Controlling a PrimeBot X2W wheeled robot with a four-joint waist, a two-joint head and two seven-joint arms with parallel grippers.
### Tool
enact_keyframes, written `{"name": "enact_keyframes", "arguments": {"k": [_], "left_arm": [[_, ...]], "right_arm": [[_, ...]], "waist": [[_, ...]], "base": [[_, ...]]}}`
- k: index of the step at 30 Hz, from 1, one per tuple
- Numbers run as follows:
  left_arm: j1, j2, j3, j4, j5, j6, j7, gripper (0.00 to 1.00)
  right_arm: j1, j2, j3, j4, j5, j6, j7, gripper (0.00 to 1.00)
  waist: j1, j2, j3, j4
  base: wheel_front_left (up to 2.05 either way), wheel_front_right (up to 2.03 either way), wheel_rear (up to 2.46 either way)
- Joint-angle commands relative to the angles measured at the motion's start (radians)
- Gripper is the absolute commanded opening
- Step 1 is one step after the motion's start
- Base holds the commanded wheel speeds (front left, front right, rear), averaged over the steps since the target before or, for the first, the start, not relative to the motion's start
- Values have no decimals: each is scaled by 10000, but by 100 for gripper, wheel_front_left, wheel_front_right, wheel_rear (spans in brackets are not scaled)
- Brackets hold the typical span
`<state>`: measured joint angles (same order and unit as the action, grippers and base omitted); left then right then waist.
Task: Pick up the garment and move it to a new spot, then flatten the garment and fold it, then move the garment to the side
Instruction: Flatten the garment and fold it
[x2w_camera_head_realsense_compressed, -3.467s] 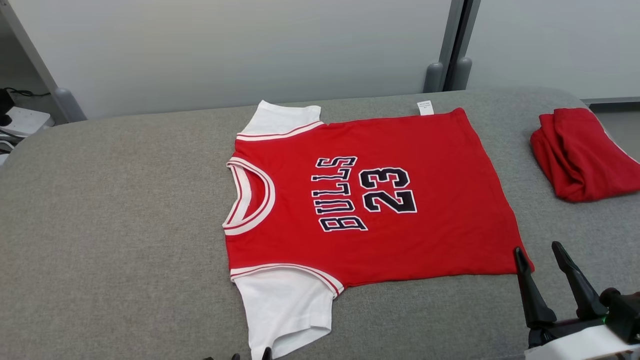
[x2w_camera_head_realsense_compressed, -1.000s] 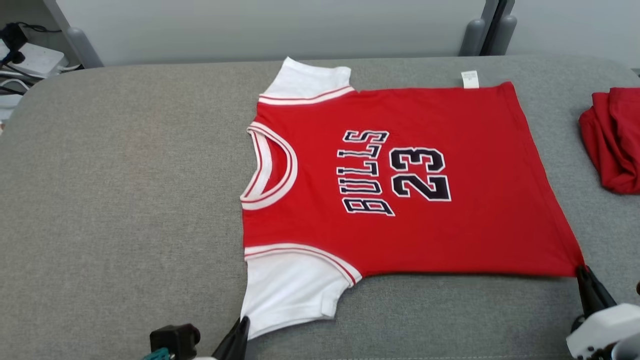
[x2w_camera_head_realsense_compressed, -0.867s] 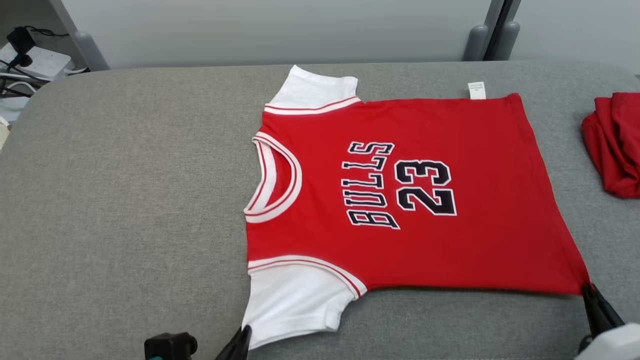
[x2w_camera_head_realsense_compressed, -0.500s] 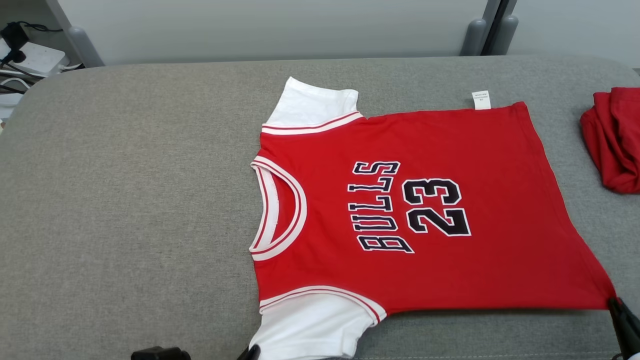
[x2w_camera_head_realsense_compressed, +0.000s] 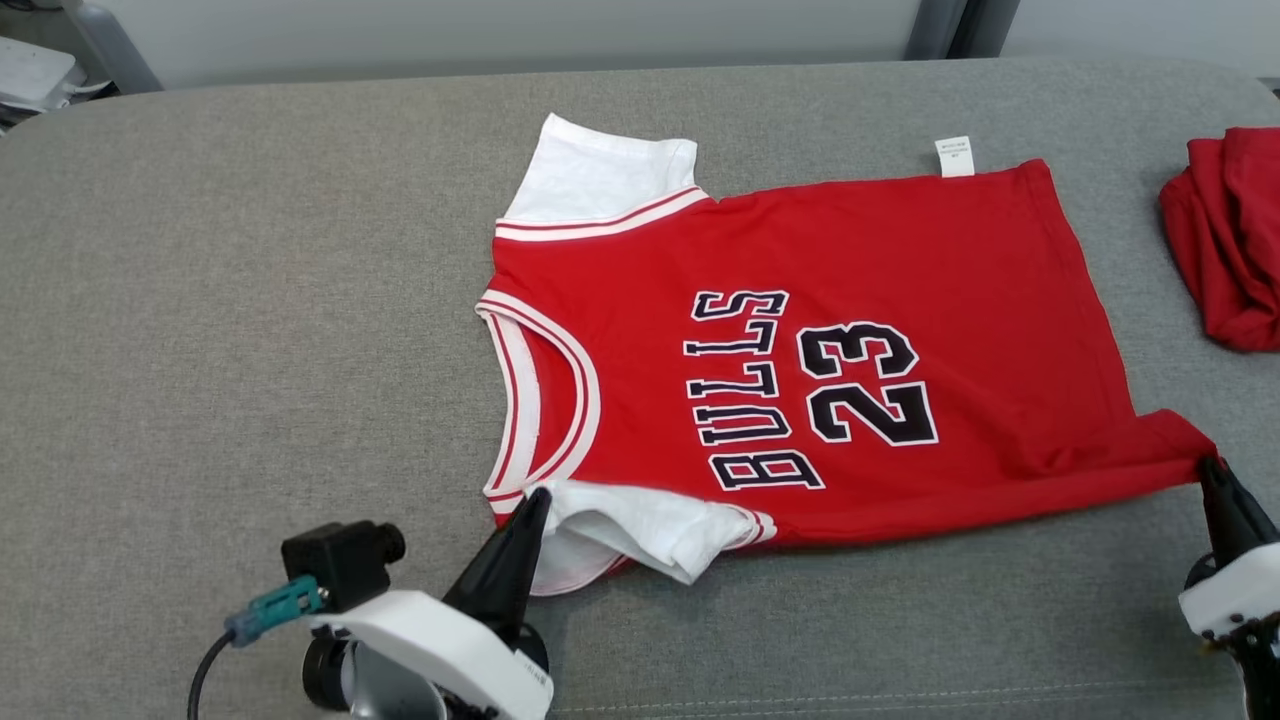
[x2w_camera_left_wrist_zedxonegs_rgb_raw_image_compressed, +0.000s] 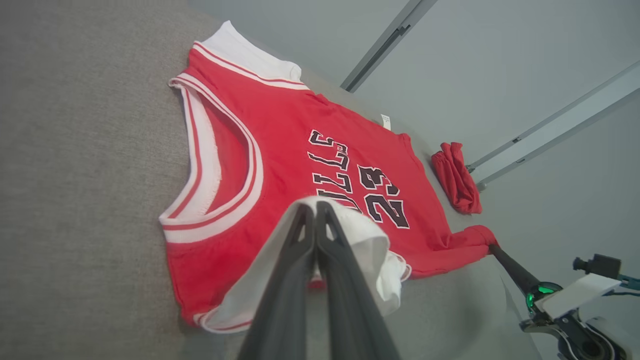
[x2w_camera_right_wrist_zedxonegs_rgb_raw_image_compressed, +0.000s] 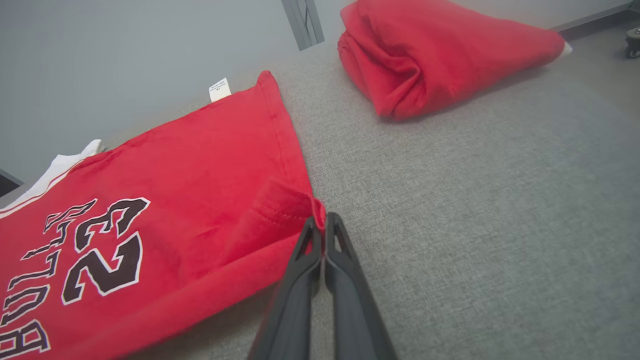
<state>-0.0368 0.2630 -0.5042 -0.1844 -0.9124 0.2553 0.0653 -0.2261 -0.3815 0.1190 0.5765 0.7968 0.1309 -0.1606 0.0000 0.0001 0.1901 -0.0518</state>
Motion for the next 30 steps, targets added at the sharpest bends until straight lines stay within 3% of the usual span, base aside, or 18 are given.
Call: {"name": "enact_keyframes", "arguments": {"k": [1, 10, 19, 30], "left_arm": [[-793, -26, 307, 23, 99, -137, -156, 0], [-2659, -408, 484, 1240, 883, -366, -1048, 0], [-3857, -614, 294, 2566, 1123, -790, -1179, 0], [-5239, -990, -74, 4894, 1733, -1086, -1661, 0]], "right_arm": [[-434, -227, 158, 70, -179, -2, 122, 0], [-2265, 42, 387, 1253, -621, -2, 636, 0], [-3362, 73, 429, 2258, -901, -2, 929, 0], [-4682, 527, 1032, 3746, -1361, -2, 400, 0]], "waist": [[0, -1, 116, 10], [0, -1, 514, 134], [0, -1, 862, 138], [0, -1, 1298, 39]], "base": [[0, 0, 0], [0, 0, 0], [0, 0, 0], [0, 0, 0]]}}
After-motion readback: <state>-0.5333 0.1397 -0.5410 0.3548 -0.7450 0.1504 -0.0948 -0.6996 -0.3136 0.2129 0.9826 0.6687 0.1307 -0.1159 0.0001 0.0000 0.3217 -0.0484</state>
